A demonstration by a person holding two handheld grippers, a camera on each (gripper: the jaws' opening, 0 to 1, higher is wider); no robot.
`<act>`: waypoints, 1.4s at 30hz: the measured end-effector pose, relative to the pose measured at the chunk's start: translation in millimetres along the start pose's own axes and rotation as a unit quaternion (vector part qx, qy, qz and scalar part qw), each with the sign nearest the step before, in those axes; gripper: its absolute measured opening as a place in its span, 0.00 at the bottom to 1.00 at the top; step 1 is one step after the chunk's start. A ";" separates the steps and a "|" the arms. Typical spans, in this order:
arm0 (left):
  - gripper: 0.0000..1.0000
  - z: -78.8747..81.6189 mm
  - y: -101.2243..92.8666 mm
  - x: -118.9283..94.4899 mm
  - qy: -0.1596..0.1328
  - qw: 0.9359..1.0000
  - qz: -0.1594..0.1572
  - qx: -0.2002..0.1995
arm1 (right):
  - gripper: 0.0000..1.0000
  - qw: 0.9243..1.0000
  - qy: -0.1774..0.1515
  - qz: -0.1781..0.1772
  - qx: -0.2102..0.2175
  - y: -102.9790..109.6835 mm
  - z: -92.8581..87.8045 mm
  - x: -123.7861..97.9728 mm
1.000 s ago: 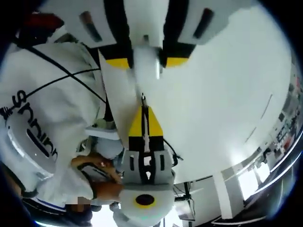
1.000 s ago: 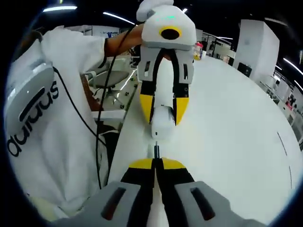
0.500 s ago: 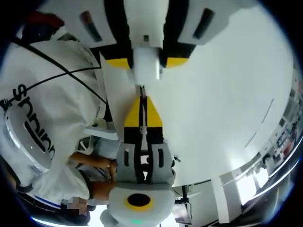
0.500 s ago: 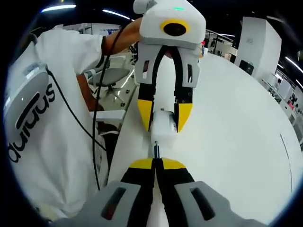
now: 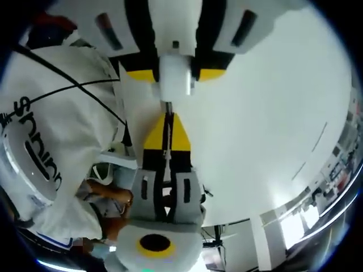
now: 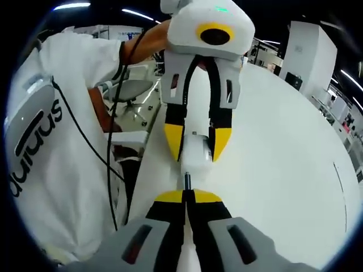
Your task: Plug the desk Type‑C cable into the charger adapter.
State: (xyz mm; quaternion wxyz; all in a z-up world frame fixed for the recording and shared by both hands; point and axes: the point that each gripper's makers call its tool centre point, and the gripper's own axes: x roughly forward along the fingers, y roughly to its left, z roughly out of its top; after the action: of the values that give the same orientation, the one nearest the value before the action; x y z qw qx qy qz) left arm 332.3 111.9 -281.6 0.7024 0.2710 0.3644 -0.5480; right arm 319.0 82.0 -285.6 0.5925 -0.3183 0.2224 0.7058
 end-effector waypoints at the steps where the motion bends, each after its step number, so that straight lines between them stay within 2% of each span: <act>1: 0.23 0.2 0.1 0.5 0.000 1.000 0.000 -0.001 | 0.00 1.000 -0.002 0.000 0.002 -0.3 0.4 0.1; 6: 0.24 0.7 -0.4 4.1 0.006 1.000 -0.001 -0.001 | 0.01 1.000 -0.007 0.002 -0.003 0.3 1.5 0.3; 10: 0.24 -0.2 -0.5 3.0 -0.003 1.000 -0.005 -0.002 | 0.03 0.998 -0.063 0.009 -0.025 0.6 2.6 -0.8; 13: 0.24 0.4 -0.2 2.5 -0.013 1.000 -0.004 -0.006 | 0.03 0.994 -0.107 0.015 -0.014 -0.3 3.3 -1.8; 17: 0.24 0.3 -4.3 3.5 -0.018 1.000 -0.005 -0.007 | 0.04 0.991 -0.130 0.018 -0.005 -2.0 2.2 -4.0; 18: 0.24 0.4 -4.3 3.5 -0.018 1.000 -0.005 -0.007 | 0.07 0.991 -0.131 0.018 -0.005 -2.1 2.5 -4.1; 19: 0.24 0.3 -3.5 3.6 -0.015 1.000 -0.006 -0.007 | 0.09 0.989 -0.147 0.017 -0.002 -2.8 3.8 -5.3; 23: 0.24 0.4 -2.7 3.7 -0.014 1.000 -0.007 -0.008 | 0.04 0.990 -0.141 0.014 -0.003 -2.5 -5.7 -3.5; 24: 0.24 0.3 -2.7 3.8 -0.015 1.000 -0.007 -0.008 | 0.04 0.989 -0.148 0.012 -0.003 -2.7 -4.2 -4.3; 29: 0.24 0.5 -1.7 3.9 -0.013 1.000 -0.008 -0.010 | 0.03 0.990 -0.142 0.012 -0.005 -2.7 -3.2 -3.8; 35: 0.24 0.4 -0.5 3.6 -0.018 1.000 -0.007 -0.014 | 0.01 0.990 -0.139 0.014 0.017 -3.0 -1.3 -4.2; 42: 0.23 0.3 -0.4 3.8 -0.020 0.999 -0.006 -0.035 | 0.00 0.992 -0.126 0.007 0.010 -3.0 1.6 -3.6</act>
State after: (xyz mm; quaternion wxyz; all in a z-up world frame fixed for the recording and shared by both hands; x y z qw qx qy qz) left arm 332.5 109.3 -284.4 0.7155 0.2335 0.3706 -0.5442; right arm 321.9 81.2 -281.7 0.6143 -0.2188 0.1552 0.7421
